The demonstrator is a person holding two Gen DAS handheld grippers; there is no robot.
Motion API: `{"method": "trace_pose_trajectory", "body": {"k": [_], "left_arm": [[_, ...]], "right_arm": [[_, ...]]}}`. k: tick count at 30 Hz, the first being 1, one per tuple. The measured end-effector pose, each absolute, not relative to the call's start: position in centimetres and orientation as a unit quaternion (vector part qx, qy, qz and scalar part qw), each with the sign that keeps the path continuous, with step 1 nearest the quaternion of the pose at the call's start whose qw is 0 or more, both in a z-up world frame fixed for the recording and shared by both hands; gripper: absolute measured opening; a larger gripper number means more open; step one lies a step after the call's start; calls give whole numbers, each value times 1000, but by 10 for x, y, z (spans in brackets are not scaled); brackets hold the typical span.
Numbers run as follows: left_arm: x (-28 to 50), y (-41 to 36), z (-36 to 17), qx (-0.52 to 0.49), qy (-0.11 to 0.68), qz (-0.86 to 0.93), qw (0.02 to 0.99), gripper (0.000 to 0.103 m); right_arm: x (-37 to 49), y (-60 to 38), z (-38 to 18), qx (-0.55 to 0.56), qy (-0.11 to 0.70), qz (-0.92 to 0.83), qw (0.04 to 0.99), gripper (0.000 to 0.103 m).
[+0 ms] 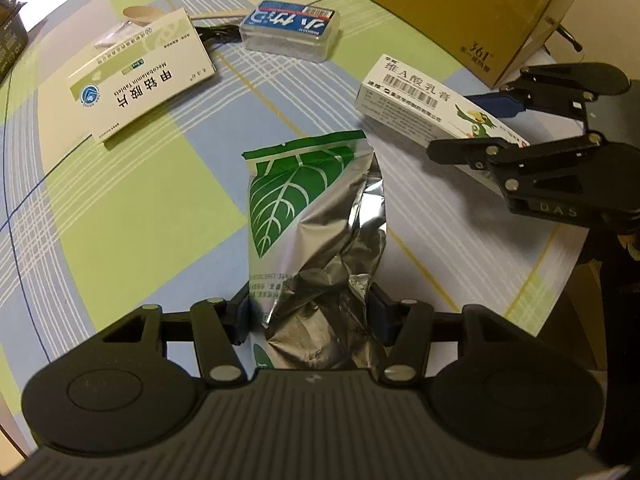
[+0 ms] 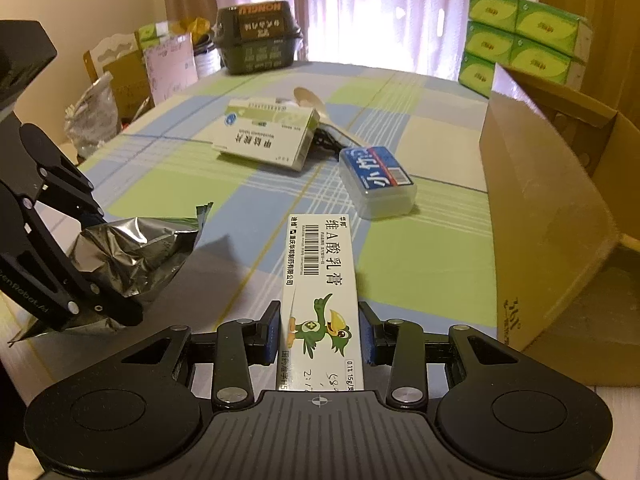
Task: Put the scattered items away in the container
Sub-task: 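Carry silver pouch with left gripper while right gripper carries ointment box to cardboard box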
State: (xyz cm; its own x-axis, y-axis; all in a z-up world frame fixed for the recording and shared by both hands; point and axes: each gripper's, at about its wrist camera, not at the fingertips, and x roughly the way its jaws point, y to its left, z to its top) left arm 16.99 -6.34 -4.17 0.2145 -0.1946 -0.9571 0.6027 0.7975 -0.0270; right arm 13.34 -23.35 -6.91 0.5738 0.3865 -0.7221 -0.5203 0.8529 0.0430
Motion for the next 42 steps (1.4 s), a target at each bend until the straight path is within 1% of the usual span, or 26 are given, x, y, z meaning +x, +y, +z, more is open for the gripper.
{"method": "trace_pose_trajectory", "body": {"k": [16, 27, 42], "left_arm": [[160, -87, -12, 193, 558, -266, 762, 51], [158, -111, 6, 192, 547, -267, 770, 51], [175, -165, 54, 197, 514, -285, 785, 51]], "right_arm": [[108, -258, -39, -73, 367, 236, 897, 41], [108, -272, 0, -68, 334, 225, 913, 41], [130, -314, 57, -59, 282, 192, 938, 41]]}}
